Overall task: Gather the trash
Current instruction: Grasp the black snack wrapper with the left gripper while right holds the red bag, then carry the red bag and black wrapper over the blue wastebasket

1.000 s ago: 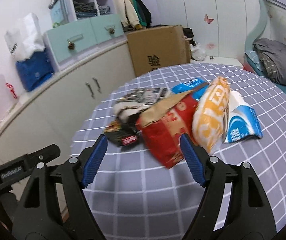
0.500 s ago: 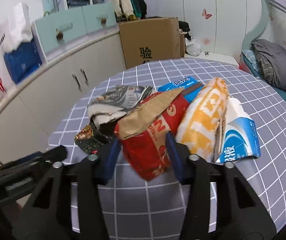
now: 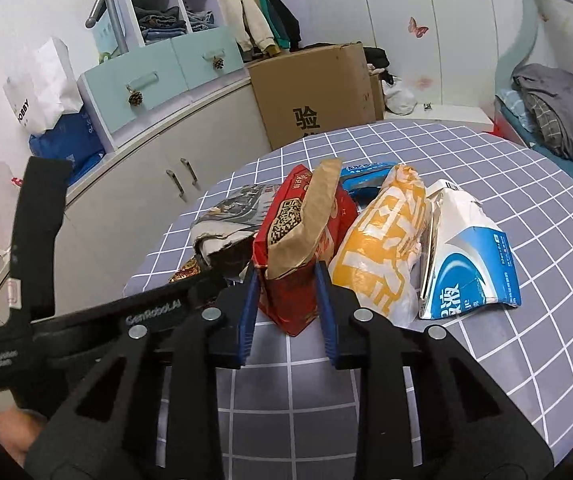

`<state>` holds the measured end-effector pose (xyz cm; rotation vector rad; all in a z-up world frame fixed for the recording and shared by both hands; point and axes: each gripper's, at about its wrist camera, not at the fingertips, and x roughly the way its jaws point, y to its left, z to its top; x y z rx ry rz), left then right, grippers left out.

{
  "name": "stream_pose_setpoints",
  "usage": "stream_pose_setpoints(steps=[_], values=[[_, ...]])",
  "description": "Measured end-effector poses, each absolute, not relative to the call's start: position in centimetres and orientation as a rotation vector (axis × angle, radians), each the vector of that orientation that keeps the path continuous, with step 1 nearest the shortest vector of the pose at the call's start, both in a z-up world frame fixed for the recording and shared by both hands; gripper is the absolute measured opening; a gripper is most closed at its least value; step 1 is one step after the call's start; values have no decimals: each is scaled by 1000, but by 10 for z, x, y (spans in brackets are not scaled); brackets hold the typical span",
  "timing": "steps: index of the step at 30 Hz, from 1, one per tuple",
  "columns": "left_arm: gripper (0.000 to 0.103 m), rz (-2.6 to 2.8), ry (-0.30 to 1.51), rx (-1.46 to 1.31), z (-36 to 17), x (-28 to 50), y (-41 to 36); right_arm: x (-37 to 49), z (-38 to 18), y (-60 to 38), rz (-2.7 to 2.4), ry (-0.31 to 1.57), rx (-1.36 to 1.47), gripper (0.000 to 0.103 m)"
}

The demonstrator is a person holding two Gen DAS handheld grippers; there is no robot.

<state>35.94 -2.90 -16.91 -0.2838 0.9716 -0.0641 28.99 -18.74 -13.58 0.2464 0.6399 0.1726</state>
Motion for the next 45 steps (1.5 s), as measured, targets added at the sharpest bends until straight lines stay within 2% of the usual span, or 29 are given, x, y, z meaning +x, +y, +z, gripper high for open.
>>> stream_pose_setpoints(steps=[3, 7, 13, 21, 35, 45], values=[[46, -46, 975, -277, -169, 359, -28, 290, -136, -188, 173, 638, 248, 26], [31, -67, 995, -293, -169, 358, -23, 288, -135, -188, 172, 635, 250, 26], [15, -119, 1001, -364, -169, 348, -10, 278, -129, -185, 177, 625, 243, 25], [7, -189, 959, -373, -153, 316, 0, 256, -116, -178, 183, 598, 236, 24], [6, -259, 877, -442, -129, 262, 46, 225, -89, -154, 256, 555, 233, 23], [6, -169, 788, -504, -115, 233, 120, 215, -64, -94, 395, 530, 195, 23]])
